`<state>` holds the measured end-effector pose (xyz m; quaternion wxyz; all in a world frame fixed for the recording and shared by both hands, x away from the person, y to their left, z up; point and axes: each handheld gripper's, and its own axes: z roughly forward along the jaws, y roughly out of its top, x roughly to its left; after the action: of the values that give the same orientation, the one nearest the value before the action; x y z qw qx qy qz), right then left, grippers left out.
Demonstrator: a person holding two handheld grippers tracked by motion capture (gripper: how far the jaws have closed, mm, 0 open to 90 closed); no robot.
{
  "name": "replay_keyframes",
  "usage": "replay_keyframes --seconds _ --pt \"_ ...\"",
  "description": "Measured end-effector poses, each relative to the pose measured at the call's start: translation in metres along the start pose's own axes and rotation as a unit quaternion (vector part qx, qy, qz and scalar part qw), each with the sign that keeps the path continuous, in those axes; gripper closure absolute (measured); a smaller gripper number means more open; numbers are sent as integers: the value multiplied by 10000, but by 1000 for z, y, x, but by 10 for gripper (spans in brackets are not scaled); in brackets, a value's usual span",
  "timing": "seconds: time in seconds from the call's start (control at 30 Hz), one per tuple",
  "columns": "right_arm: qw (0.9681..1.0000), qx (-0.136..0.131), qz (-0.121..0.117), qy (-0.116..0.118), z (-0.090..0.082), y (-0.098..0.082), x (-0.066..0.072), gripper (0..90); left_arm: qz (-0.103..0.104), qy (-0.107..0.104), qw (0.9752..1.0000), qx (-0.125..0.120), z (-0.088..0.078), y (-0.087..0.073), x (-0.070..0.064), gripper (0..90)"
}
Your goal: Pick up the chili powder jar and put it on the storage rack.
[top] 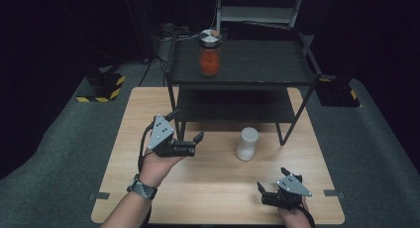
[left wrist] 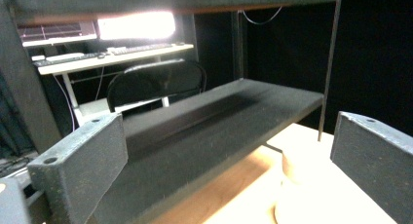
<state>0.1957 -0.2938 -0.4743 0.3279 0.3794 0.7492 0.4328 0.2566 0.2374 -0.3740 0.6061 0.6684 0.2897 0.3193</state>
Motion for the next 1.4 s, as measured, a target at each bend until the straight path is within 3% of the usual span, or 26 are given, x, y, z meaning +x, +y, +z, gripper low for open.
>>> replay_keyframes --seconds 0.37,0.73,0.97,1.27,1.4 --pt "10000 9 -30 -22 0 0 1 2 16 -41 9995 306 -8 -29 -6 4" --pt "10000 22 -39 -46 0 1 2 2 -106 -75 9978 648 -16 -64 -11 4" --pt "10000 27 -46 -81 0 1 4 2 -272 -134 9943 1026 -19 -91 -13 4" --pt "9999 29 -97 -121 0 1 6 2 -369 -157 9901 1346 -21 -108 -16 4" --pt "9998 35 -117 -139 0 1 7 2 -529 -165 9877 1459 -24 -117 -17 4"
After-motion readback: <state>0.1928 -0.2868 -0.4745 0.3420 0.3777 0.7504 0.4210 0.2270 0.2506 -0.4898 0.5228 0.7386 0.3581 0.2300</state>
